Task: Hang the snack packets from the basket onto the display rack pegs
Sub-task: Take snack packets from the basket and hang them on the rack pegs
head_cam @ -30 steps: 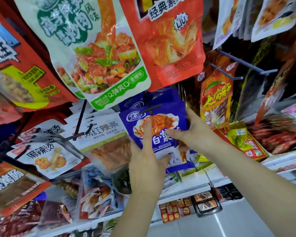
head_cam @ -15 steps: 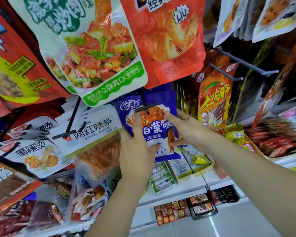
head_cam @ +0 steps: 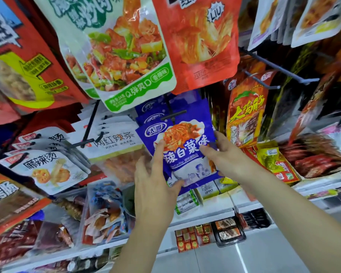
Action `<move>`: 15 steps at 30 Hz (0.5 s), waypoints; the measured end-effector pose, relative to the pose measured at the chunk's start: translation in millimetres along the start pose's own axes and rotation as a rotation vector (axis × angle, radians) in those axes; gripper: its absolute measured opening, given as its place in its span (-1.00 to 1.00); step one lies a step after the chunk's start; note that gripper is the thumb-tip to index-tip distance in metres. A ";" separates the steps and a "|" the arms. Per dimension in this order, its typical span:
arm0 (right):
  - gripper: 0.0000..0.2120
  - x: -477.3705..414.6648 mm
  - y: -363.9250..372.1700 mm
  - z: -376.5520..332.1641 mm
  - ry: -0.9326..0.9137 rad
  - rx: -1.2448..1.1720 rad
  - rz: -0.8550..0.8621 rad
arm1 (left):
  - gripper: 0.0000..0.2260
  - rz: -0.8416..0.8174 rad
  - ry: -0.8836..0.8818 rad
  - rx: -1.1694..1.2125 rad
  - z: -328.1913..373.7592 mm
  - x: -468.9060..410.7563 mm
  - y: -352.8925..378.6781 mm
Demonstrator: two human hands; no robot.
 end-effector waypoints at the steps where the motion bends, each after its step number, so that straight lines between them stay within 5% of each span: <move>1: -0.59 0.4 -1.3 -0.4 0.010 0.013 0.019 | 0.02 -0.029 -0.003 0.042 -0.7 -1.7 2.9; 7: -0.62 1.3 -1.4 -10.0 0.007 0.107 0.003 | 0.04 -0.074 0.016 0.109 6.9 -13.4 0.9; 15: -0.40 9.2 1.7 -20.1 -0.081 0.124 0.001 | 0.03 -0.101 0.061 0.141 7.1 -7.7 2.4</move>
Point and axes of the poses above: each hand's wrist, its own x-axis away from the middle knuckle, its own y-axis out of the palm, z = x × y, the point moved 10 cm from there along -x, towards the middle knuckle, and after that the axes turned 10 degrees about -z, right-handed, at the moved point
